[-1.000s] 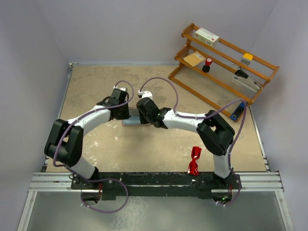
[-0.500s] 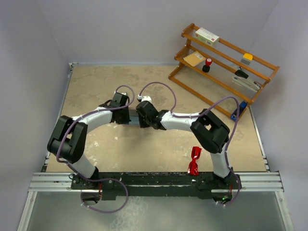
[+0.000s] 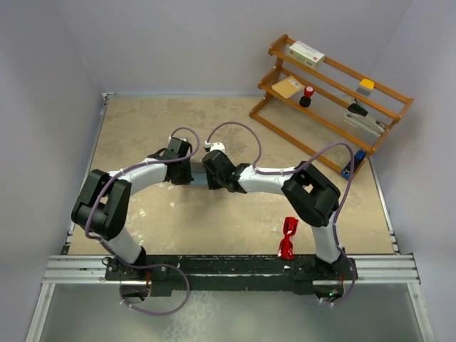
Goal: Organize the sunglasses
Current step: Place the glasses cleaning cloth in the sunglasses case.
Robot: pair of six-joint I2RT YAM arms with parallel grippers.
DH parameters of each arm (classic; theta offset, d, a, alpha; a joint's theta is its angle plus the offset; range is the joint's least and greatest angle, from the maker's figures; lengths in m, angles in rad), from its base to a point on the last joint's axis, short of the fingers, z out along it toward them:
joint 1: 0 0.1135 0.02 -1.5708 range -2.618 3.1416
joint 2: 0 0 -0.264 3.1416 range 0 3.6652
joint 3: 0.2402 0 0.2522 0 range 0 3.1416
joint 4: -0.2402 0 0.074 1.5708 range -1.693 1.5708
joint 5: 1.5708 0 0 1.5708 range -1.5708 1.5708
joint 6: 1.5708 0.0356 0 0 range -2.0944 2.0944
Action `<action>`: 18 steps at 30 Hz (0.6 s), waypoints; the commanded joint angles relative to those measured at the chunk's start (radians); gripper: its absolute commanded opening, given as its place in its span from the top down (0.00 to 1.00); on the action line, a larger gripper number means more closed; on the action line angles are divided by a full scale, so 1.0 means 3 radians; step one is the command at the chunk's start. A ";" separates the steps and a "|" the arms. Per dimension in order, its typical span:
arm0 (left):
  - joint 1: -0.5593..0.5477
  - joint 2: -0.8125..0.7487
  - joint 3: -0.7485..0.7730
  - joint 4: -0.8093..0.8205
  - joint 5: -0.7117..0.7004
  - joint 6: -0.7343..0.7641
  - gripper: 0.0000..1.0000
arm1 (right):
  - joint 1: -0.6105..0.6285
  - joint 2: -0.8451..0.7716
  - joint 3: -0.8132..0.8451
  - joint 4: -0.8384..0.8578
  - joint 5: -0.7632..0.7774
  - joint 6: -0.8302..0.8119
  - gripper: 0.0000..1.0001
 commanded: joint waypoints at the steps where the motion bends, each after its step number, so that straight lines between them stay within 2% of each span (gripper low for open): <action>1: 0.0022 -0.0136 -0.0029 -0.0042 -0.0089 -0.0028 1.00 | -0.0007 -0.0013 -0.0074 -0.0042 0.0151 -0.0140 1.00; 6: 0.0022 -0.0375 0.0084 -0.0152 -0.0065 0.0015 1.00 | -0.0005 -0.0205 -0.0157 0.0061 0.0261 -0.0219 1.00; 12: 0.0022 -0.0653 0.0460 -0.0470 0.0004 0.0124 1.00 | -0.0006 -0.0439 -0.0134 0.0011 0.0291 -0.0304 0.98; 18: 0.0028 -0.0666 0.0770 -0.0487 -0.0045 0.0168 1.00 | -0.0008 -0.0726 -0.0234 0.0001 0.0304 -0.0344 0.96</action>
